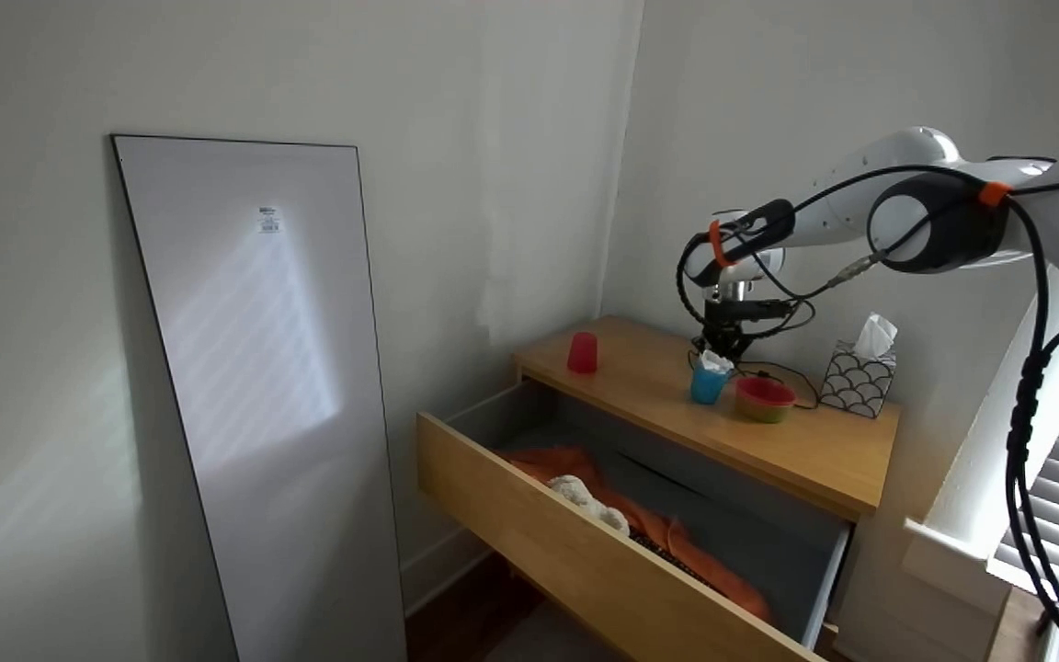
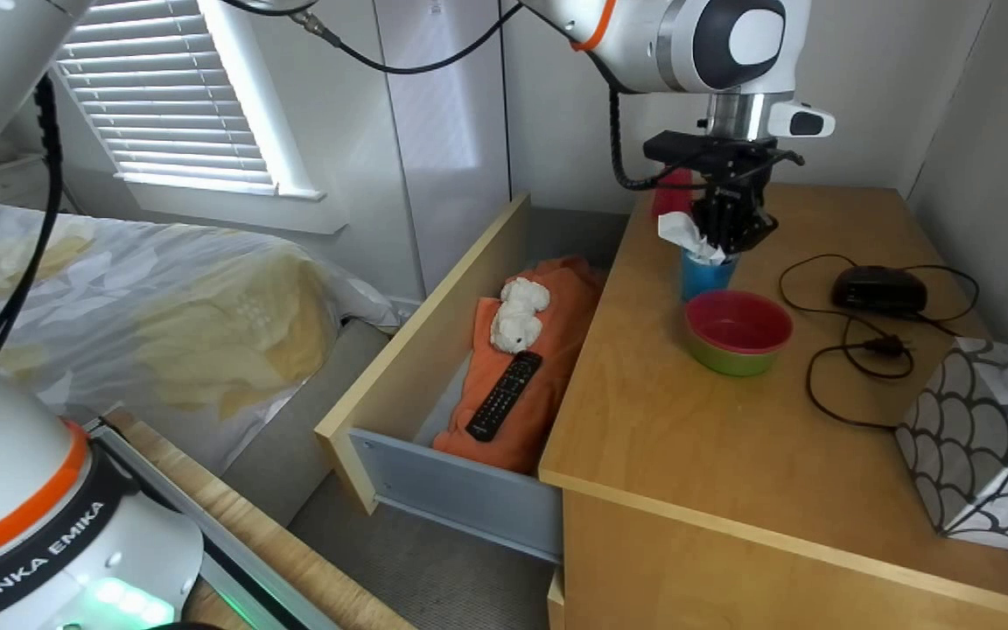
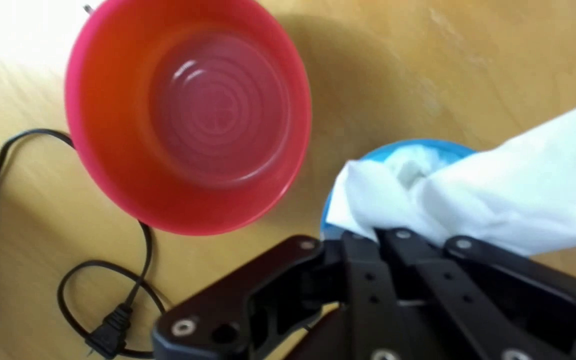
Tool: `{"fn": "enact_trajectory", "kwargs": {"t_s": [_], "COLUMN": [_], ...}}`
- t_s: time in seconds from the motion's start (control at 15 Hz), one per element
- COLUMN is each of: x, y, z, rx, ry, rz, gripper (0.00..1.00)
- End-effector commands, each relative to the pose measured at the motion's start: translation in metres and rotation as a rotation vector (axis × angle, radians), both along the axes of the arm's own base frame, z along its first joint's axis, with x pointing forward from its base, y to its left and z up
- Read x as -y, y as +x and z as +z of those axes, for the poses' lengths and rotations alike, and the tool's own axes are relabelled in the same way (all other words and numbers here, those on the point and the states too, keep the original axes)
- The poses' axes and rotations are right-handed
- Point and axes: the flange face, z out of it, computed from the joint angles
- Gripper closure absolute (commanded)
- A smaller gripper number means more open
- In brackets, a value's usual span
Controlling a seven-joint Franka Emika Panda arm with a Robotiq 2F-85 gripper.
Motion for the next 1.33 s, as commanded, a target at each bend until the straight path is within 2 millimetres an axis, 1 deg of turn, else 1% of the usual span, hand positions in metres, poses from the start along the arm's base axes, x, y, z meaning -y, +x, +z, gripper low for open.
{"fn": "enact_trajectory", "kwargs": {"t_s": [0.0,0.53,0.8,0.87,0.93,1.13,1.2,1.27], "x": [-0.002,-0.011,-0.011,-0.012,-0.013,-0.017,-0.019,-0.021], "y": [-0.002,0.011,0.011,0.011,0.011,0.013,0.015,0.016], "z": [0.004,-0.004,-0.01,-0.009,-0.008,-0.003,0.0,0.002], "rx": [-0.064,0.035,0.043,0.041,0.046,0.059,0.066,0.073], "ry": [-0.058,-0.051,-0.055,-0.05,-0.049,-0.045,-0.046,-0.046], "rz": [-0.021,0.018,0.025,0.023,0.023,0.029,0.034,0.038], "gripper": [0.99,0.99,0.99,0.74,0.72,0.51,0.48,0.48]}}
